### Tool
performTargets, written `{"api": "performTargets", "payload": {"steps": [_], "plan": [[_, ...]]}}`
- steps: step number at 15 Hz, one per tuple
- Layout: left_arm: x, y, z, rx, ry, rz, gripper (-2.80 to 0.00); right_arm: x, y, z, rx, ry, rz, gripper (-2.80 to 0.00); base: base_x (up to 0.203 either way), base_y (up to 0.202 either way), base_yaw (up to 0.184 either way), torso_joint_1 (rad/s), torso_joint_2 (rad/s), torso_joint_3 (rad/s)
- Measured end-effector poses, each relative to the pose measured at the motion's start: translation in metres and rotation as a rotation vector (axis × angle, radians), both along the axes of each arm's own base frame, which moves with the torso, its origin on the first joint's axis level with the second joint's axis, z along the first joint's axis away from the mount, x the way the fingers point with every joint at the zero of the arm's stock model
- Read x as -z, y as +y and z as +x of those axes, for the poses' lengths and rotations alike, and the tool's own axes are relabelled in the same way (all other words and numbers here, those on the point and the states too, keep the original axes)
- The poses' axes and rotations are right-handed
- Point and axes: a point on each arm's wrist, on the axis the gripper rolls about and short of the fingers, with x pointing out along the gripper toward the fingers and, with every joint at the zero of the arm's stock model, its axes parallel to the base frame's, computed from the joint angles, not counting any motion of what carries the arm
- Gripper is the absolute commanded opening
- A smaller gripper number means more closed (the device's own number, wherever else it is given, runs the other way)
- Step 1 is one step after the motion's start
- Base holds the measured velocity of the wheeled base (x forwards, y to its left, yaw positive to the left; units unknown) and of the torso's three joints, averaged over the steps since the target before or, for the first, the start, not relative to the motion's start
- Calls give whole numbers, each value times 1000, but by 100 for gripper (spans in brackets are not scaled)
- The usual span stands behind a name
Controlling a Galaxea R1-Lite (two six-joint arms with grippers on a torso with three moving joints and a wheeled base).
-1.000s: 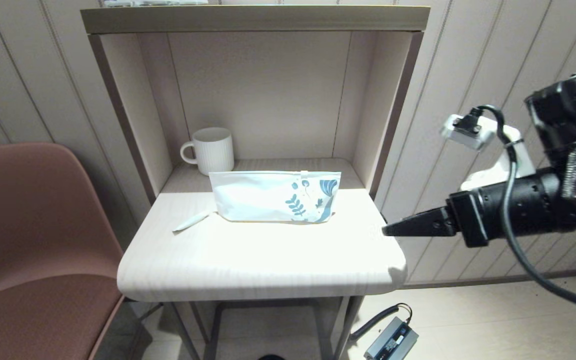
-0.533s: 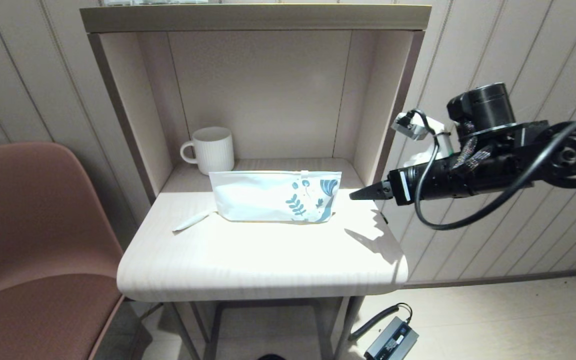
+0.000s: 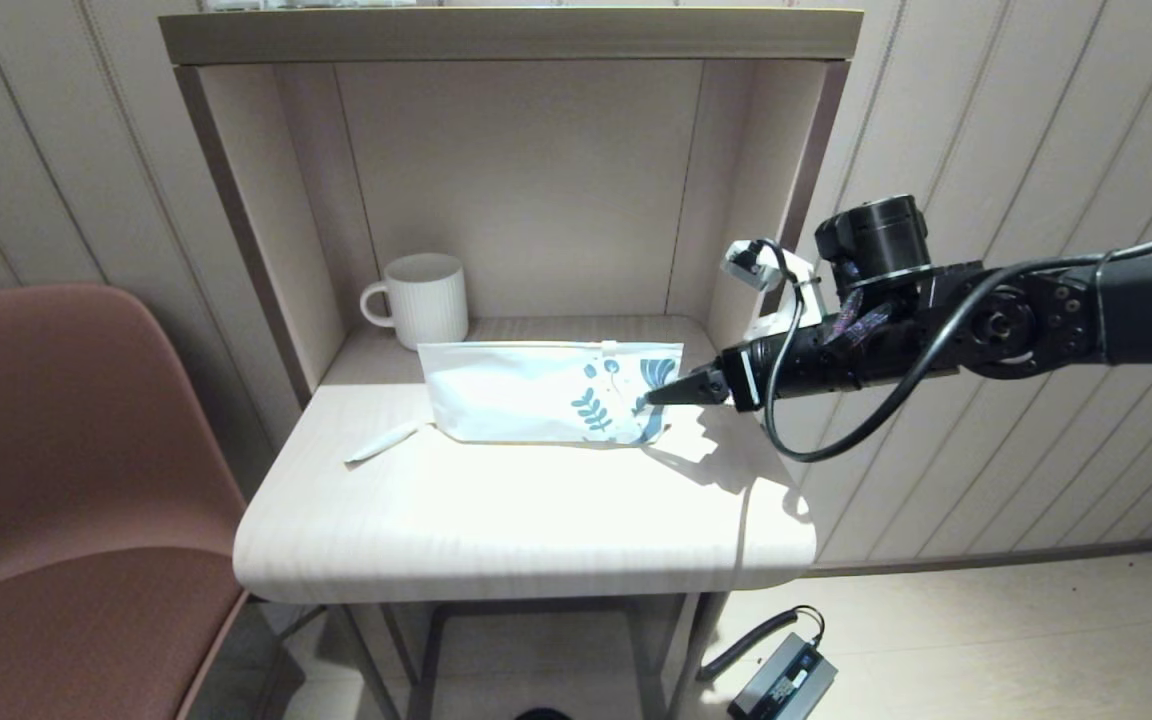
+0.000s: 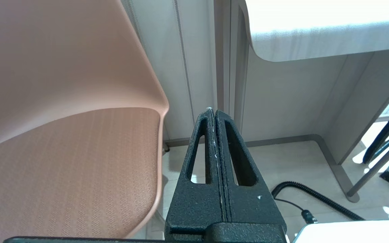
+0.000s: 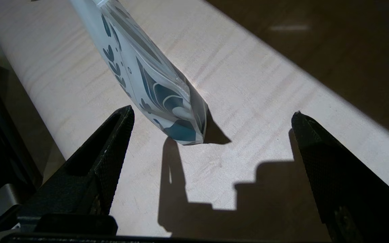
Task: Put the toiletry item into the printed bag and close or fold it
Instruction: Pick up the storage bag
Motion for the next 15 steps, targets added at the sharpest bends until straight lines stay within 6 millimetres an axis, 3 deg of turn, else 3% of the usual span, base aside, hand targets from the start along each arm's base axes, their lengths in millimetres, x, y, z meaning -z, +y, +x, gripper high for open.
{"api": "performTargets", "payload": {"steps": [7,15], "plan": [[0,0,0,1,-2,-1,-280,10,10,13,-214,-107,58,0,0,0,0,0,0,0],[0,0,0,1,-3,-2,-280,25,22,26,-283,-116,50,0,0,0,0,0,0,0]]}}
